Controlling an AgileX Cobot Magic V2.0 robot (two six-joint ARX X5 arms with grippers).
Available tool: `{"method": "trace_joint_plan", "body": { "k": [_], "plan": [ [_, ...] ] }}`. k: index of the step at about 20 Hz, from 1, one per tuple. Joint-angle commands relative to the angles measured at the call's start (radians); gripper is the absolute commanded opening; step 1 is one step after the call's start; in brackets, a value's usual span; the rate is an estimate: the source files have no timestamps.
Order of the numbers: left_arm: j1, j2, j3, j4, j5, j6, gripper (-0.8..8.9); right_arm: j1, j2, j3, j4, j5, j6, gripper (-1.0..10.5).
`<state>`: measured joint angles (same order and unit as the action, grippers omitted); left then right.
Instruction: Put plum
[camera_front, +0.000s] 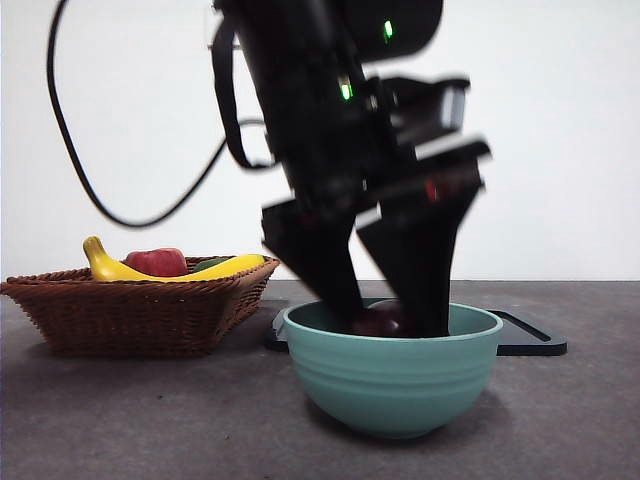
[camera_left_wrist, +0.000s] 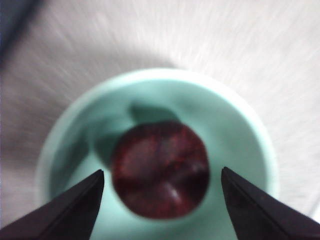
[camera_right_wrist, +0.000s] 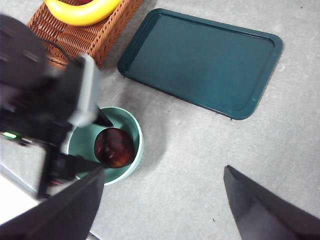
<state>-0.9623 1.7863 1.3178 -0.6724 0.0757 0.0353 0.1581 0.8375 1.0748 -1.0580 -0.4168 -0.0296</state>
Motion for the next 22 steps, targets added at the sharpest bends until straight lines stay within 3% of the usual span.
{"method": "trace_joint_plan", "body": {
  "k": [1, 5, 14, 17, 22],
  "plan": [
    [0.004, -0.087, 0.035, 0.009, -0.003, -0.025, 3.78, 0.004, 0.004, 0.019, 0.006, -0.003, -0.001, 3.8],
    [0.064, -0.262, 0.035, 0.007, -0.003, -0.037, 3.78, 0.004, 0.004, 0.019, 0.006, -0.003, -0.001, 3.8],
    [0.322, -0.65, -0.051, -0.047, 0.006, -0.064, 3.75, 0.004, 0.004, 0.019, 0.001, -0.003, -0.002, 3.8],
    [0.378, -0.803, -0.209, -0.042, 0.086, -0.082, 3.74, 0.004, 0.004, 0.019, 0.001, -0.003, -0.002, 3.8],
    [0.385, -0.966, -0.397, -0.092, 0.315, -0.081, 3.74, 0.004, 0.005, 0.019, -0.002, -0.051, -0.001, 3.8]
  ]
}}
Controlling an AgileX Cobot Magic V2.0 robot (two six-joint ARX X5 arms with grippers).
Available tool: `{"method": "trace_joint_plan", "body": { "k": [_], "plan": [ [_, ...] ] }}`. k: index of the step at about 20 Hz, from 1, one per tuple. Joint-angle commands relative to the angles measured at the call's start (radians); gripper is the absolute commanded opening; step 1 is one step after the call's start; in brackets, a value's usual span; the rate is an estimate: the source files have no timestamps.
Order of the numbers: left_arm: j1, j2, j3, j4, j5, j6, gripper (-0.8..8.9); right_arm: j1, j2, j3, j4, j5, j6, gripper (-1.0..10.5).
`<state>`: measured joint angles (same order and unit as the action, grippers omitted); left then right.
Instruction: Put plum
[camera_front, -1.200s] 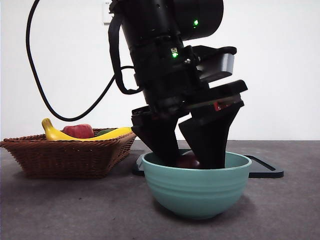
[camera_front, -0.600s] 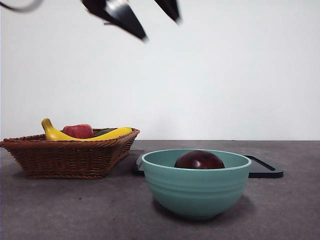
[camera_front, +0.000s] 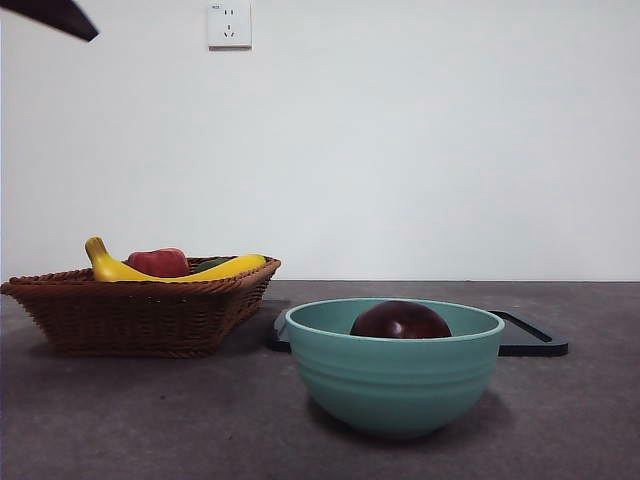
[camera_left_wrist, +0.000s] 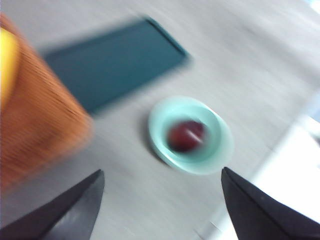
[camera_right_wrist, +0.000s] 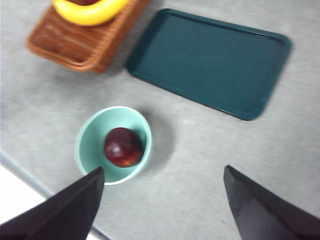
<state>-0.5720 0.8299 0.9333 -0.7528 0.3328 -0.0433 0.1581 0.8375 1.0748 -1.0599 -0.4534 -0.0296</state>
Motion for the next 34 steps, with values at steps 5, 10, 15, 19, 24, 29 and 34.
{"method": "trace_joint_plan", "body": {
  "k": [5, 10, 15, 19, 24, 29, 34],
  "plan": [
    [-0.006, -0.027, -0.023, -0.093, 0.098, -0.001, 3.74, 0.005, 0.005, 0.017, -0.026, -0.019, -0.002, 3.8],
    [-0.006, -0.027, -0.023, -0.086, 0.098, -0.002, 3.74, 0.005, 0.005, 0.017, -0.031, -0.023, 0.004, 3.8],
    [-0.006, -0.027, -0.023, -0.085, 0.098, -0.002, 3.74, 0.077, 0.006, -0.074, 0.043, -0.07, 0.078, 3.8],
    [-0.006, -0.027, -0.023, -0.085, 0.098, -0.002, 3.74, 0.166, 0.025, -0.249, 0.266, -0.069, 0.211, 3.8],
    [-0.006, -0.027, -0.023, -0.086, 0.098, -0.002, 3.74, 0.288, 0.15, -0.363, 0.462, 0.056, 0.263, 3.8],
    [-0.006, -0.027, -0.023, -0.087, 0.098, -0.002, 3.74, 0.371, 0.316, -0.376, 0.599, 0.171, 0.266, 3.7],
    [-0.006, -0.027, -0.023, -0.087, 0.098, -0.002, 3.74, 0.414, 0.422, -0.376, 0.679, 0.228, 0.271, 2.8]
  ]
}}
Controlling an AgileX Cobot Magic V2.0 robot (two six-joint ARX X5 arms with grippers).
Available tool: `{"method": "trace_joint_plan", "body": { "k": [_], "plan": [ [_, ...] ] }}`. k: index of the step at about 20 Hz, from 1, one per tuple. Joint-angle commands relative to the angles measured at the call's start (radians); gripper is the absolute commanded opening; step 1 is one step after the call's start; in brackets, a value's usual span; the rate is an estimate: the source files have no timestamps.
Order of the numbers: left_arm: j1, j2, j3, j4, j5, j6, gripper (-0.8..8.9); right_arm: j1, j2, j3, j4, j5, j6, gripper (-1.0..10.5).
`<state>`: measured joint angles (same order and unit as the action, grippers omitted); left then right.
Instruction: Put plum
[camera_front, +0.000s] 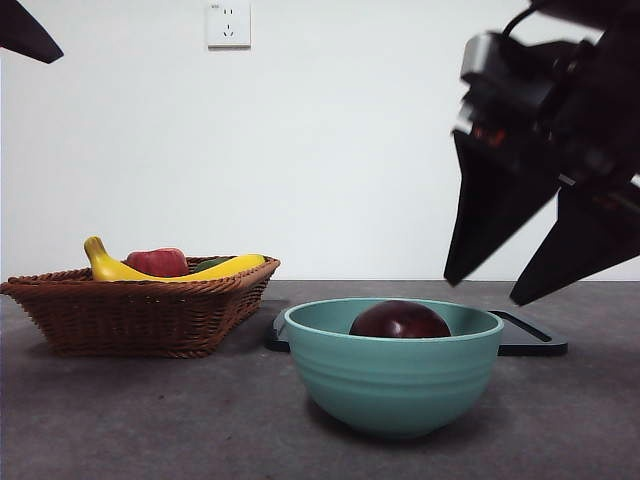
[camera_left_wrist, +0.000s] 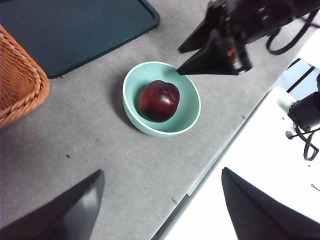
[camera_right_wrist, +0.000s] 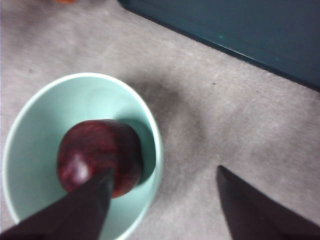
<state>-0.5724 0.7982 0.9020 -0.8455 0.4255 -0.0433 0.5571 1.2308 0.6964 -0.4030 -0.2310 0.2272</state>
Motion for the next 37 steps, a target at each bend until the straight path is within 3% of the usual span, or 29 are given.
{"method": "trace_joint_plan", "body": {
  "k": [1, 6, 17, 30, 37],
  "plan": [
    [-0.006, 0.005, 0.008, 0.006, 0.006, -0.002, 3.74, 0.023, 0.045, 0.002, 0.034, 0.02, 0.027, 2.7],
    [-0.006, 0.005, 0.008, 0.008, 0.005, -0.002, 3.74, 0.064, 0.092, 0.002, 0.076, 0.086, 0.036, 1.7],
    [-0.006, 0.005, 0.008, 0.008, 0.005, -0.002, 3.74, 0.072, 0.116, 0.002, 0.111, 0.1, 0.054, 0.1],
    [-0.006, 0.005, 0.008, 0.009, 0.005, 0.002, 3.74, 0.066, 0.114, 0.097, 0.108, 0.101, 0.08, 0.1],
    [-0.006, 0.005, 0.008, 0.015, 0.005, 0.002, 3.74, -0.046, 0.124, 0.235, 0.096, 0.13, 0.063, 0.1]
  ]
}}
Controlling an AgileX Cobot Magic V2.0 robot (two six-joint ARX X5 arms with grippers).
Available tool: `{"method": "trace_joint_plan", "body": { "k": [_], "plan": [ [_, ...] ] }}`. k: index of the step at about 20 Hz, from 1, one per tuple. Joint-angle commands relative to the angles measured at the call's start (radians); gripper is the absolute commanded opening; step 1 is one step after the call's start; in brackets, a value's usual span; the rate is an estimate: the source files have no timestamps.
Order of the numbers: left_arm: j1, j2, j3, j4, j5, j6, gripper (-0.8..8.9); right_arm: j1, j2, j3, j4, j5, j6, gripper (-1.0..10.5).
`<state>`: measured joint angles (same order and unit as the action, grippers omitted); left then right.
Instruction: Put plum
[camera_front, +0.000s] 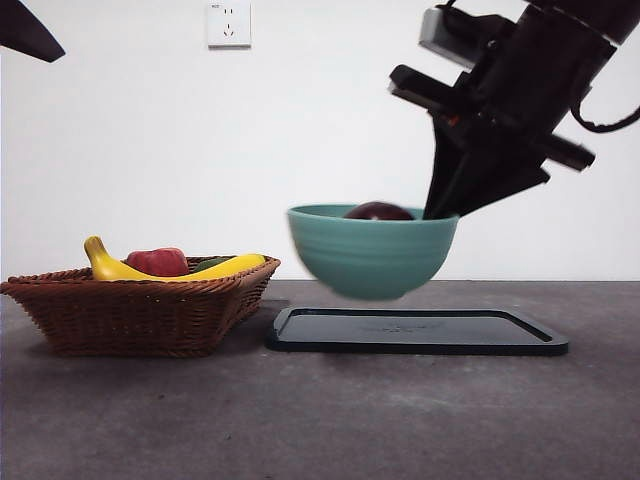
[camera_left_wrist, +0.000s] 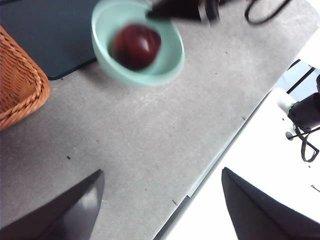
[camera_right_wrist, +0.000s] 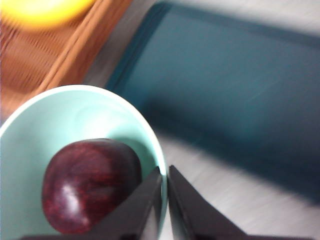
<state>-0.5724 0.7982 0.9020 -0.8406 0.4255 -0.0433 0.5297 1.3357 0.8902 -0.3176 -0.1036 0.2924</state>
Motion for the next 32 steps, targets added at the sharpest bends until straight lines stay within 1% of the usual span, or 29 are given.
{"method": "trace_joint_plan", "body": {
  "k": [1, 4, 5, 8, 10, 12, 16, 21, 23, 26, 29, 32],
  "plan": [
    [-0.006, 0.005, 0.008, 0.01, 0.005, 0.002, 3.74, -0.045, 0.032, 0.063, 0.009, 0.002, -0.01, 0.1],
    [-0.006, 0.005, 0.008, 0.01, 0.005, 0.002, 3.74, -0.119, 0.113, 0.135, 0.002, 0.0, -0.026, 0.1],
    [-0.006, 0.005, 0.008, 0.01, 0.005, 0.001, 3.74, -0.135, 0.149, 0.157, 0.002, 0.0, -0.042, 0.1],
    [-0.006, 0.005, 0.008, 0.01, 0.005, 0.002, 3.74, -0.177, 0.262, 0.218, 0.003, -0.002, -0.056, 0.1],
    [-0.006, 0.005, 0.008, 0.01, 0.005, 0.002, 3.74, -0.19, 0.325, 0.248, 0.016, -0.003, -0.066, 0.1],
    [-0.006, 0.005, 0.008, 0.01, 0.005, 0.002, 3.74, -0.195, 0.372, 0.259, 0.051, -0.032, -0.064, 0.1],
    [-0.006, 0.005, 0.008, 0.01, 0.005, 0.002, 3.74, -0.194, 0.418, 0.264, 0.062, -0.051, -0.065, 0.1],
    [-0.006, 0.005, 0.008, 0.01, 0.005, 0.002, 3.74, -0.193, 0.419, 0.264, 0.056, -0.057, -0.066, 0.3],
    [-0.006, 0.005, 0.008, 0.01, 0.005, 0.002, 3.74, -0.192, 0.419, 0.264, 0.056, -0.057, -0.065, 1.5],
    [-0.006, 0.005, 0.008, 0.01, 0.005, 0.002, 3.74, -0.2, 0.408, 0.264, 0.059, -0.049, -0.065, 1.6],
    [-0.006, 0.005, 0.008, 0.01, 0.005, 0.002, 3.74, -0.223, 0.327, 0.269, 0.055, -0.049, -0.065, 1.6],
    [-0.006, 0.005, 0.008, 0.01, 0.005, 0.002, 3.74, -0.233, 0.177, 0.269, 0.001, -0.059, -0.08, 1.6]
  ]
}}
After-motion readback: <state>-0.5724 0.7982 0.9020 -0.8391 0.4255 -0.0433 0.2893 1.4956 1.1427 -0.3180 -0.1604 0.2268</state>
